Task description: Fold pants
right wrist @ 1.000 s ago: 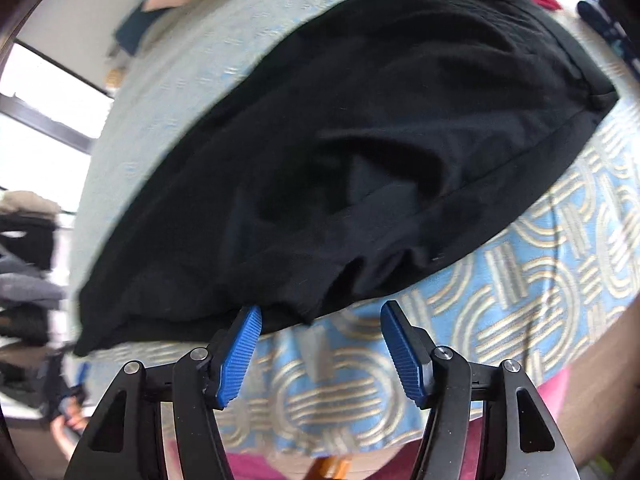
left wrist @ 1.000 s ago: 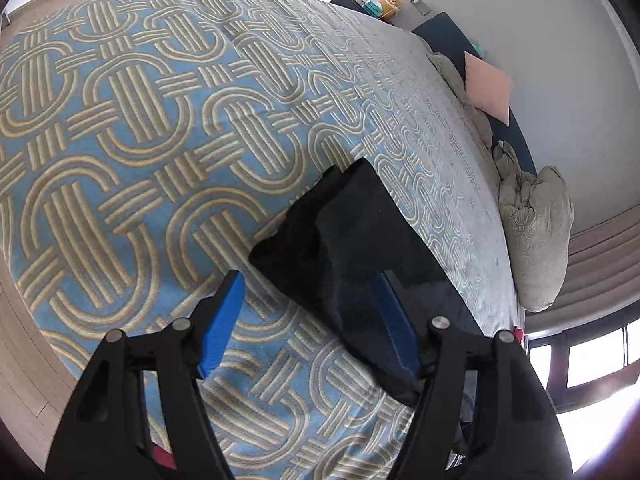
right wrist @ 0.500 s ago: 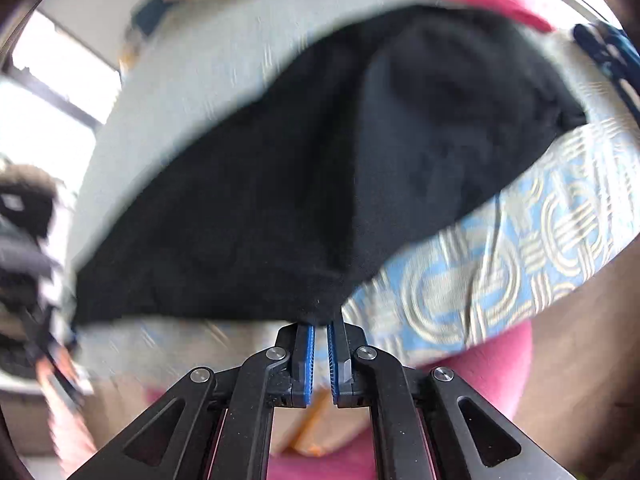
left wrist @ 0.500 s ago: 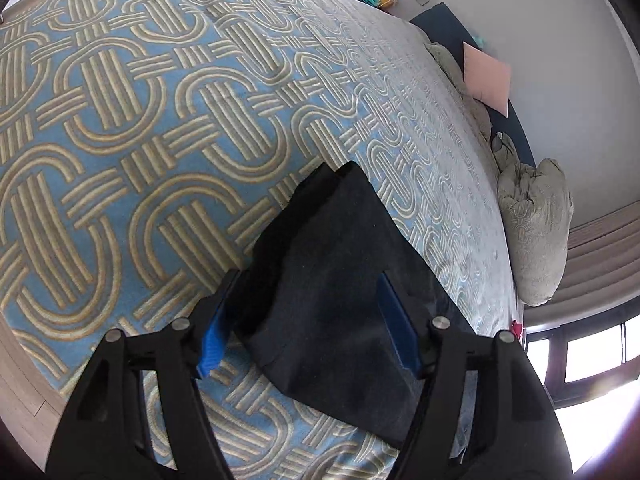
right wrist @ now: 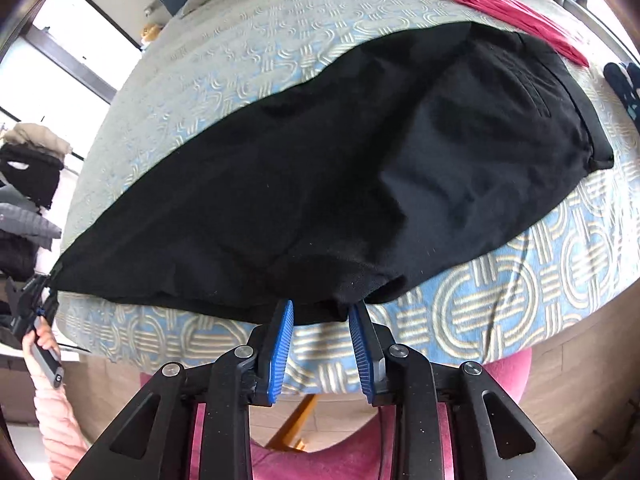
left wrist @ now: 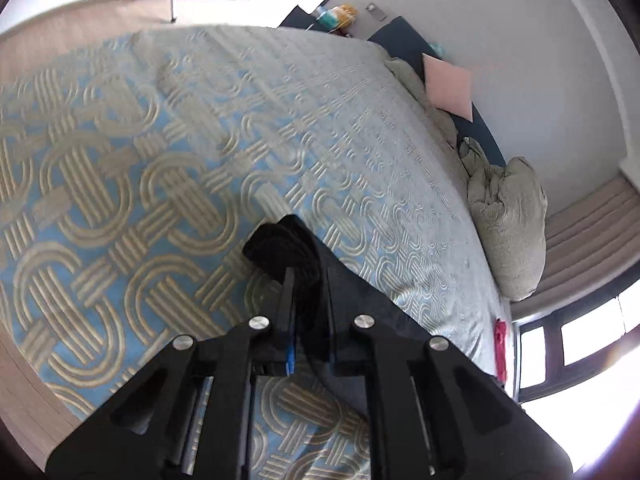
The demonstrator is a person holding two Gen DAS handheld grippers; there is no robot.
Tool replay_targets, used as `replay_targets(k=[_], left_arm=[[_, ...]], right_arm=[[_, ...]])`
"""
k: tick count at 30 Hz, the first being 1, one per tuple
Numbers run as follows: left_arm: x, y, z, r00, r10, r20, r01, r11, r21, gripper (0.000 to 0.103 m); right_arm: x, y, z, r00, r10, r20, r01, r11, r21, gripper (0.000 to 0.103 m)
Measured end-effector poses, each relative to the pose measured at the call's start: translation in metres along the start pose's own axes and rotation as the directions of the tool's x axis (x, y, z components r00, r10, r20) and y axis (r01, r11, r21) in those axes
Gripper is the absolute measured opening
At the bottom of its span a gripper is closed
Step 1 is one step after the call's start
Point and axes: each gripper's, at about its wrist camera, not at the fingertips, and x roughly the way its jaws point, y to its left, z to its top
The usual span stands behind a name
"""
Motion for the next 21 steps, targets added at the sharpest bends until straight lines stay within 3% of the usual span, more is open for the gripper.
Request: replay_targets(k=[4, 8, 11, 12, 14, 15, 16, 17, 19, 21], left_arm=[[0.012, -0.005, 0.002, 0.991, 0.130, -0.037, -0.126, 0.988, 0.092, 0.013], [0.035, 0.012, -0.024, 0.964, 0.252, -0.086, -0.241, 0.962, 0.126, 0.014], [0.036, 0.022, -0.035, 0.965, 0.247, -0.084, -0.238, 0.965, 0.105, 0.018], [0.034, 0.023, -0.036, 0.968, 0.237, -0.079, -0.230, 0.969, 0.089, 0.019], [0.031, 0.029, -0.032, 0.974, 0.210, -0.085, -0.207, 0.978, 0.042, 0.029], [0.030, 0.030, -0.030, 0.975, 0.204, -0.093, -0.203, 0.979, 0.025, 0.033], [0.028, 0.032, -0.028, 0.975, 0.200, -0.097, -0.200, 0.980, 0.008, 0.045], [0.024, 0.033, -0.026, 0.976, 0.200, -0.090, -0.202, 0.979, -0.007, 0.059], [0.019, 0.032, -0.024, 0.972, 0.227, -0.061, -0.229, 0.973, -0.021, 0.073], [0.018, 0.030, -0.023, 0.972, 0.228, -0.063, -0.229, 0.973, -0.015, 0.073]], right_arm=[[-0.001, 0.012, 0.004, 0.999, -0.027, 0.038, 0.029, 0.999, -0.036, 0.029], [0.001, 0.000, 0.013, 0.994, -0.087, 0.065, 0.086, 0.996, 0.019, 0.029], [0.000, -0.018, 0.020, 0.991, -0.081, 0.105, 0.072, 0.994, 0.082, 0.029], [0.005, -0.025, 0.023, 0.992, -0.062, 0.107, 0.052, 0.994, 0.093, 0.036], [0.033, -0.035, 0.025, 0.998, -0.062, 0.006, 0.061, 0.993, 0.097, 0.050], [0.050, -0.038, 0.023, 0.992, -0.096, -0.079, 0.103, 0.991, 0.081, 0.050], [0.059, -0.036, 0.021, 0.987, -0.125, -0.105, 0.130, 0.991, 0.042, 0.050], [0.055, -0.028, 0.019, 0.985, -0.156, -0.073, 0.156, 0.988, -0.010, 0.050], [0.053, -0.009, 0.018, 0.967, -0.238, -0.089, 0.226, 0.966, -0.126, 0.050], [0.048, 0.010, 0.017, 0.937, -0.336, -0.095, 0.306, 0.922, -0.237, 0.050]])
